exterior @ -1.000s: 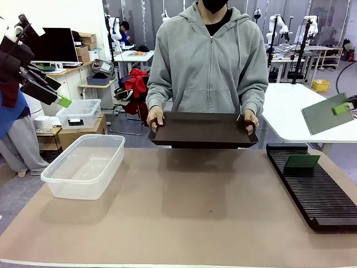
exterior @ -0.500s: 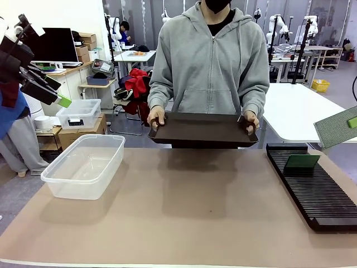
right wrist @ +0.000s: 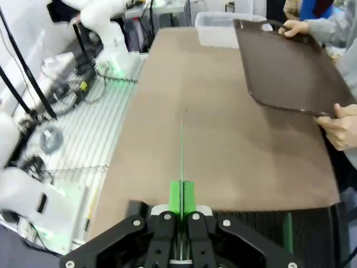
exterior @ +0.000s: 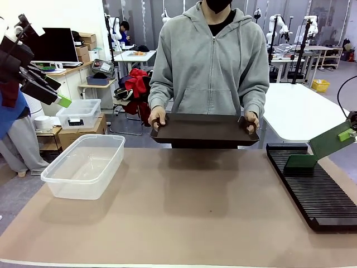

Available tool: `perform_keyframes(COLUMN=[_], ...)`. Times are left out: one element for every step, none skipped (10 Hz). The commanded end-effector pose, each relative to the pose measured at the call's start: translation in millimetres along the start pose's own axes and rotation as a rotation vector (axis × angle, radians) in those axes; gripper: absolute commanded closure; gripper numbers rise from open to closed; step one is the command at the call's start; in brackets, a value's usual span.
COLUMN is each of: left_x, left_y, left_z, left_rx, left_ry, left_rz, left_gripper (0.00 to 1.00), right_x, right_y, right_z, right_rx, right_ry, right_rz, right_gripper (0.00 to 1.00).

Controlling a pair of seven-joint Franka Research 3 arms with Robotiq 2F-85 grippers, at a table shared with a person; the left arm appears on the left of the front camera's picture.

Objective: Sort PCBs into racks and boxes based on the side picked up.
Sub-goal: If the short side of the Blank PCB is picked up, insert it into the PCB Rack ; if the long side is picked up, place it in the Organizing box.

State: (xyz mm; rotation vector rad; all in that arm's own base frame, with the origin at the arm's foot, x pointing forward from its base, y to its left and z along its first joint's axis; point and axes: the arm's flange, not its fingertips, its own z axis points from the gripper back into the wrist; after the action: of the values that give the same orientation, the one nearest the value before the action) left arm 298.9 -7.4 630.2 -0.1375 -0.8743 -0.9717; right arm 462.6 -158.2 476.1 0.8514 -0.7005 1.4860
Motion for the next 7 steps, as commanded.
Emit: perform_keyframes(left_x=[-1.6, -1.6, -1.6, -1.6, -1.6, -1.6, -1.6], left_y=[-0.2, -0.2, -0.2, -0.2, -0.2, -0.2, -0.2], left_z=[-0.8, -0.8, -0.8, -0.8, -0.8, -0.8, -0.8], left_rx=[-0.007, -0.007, -0.007, -0.007, -0.007, -0.007, -0.007], left_ry=[0.007, 0.007, 0.007, 0.007, 0.007, 0.007, 0.007], left_rz=[0.0, 0.0, 0.0, 0.0, 0.0, 0.0, 0.0], left_gripper=[0.0, 0.0, 0.0, 0.0, 0.0, 0.0, 0.0], right_x=[-11.0, -23.3, -34.1, -43.8, -53.0, -59.2, -64.0], right_y=[-10.0, -13.0, -19.4, -24.0, -29.8, -37.9, -43.2], right_z=[5.2, 0.9, 0.8, -3.4, -9.6, -14.5, -21.2], right_rx=[-0.057, -0.054, -0.039, -0.033, -0.052, -0.055, -0.055], right_ry=[0.038, 0.047, 0.065, 0.062, 0.066, 0.076, 0.093], right_rz=[0.113, 0.127, 0.147, 0.131, 0.113, 0.088, 0.072], right_gripper=[0.98, 0.98, 0.98, 0.98, 0.98, 0.98, 0.98])
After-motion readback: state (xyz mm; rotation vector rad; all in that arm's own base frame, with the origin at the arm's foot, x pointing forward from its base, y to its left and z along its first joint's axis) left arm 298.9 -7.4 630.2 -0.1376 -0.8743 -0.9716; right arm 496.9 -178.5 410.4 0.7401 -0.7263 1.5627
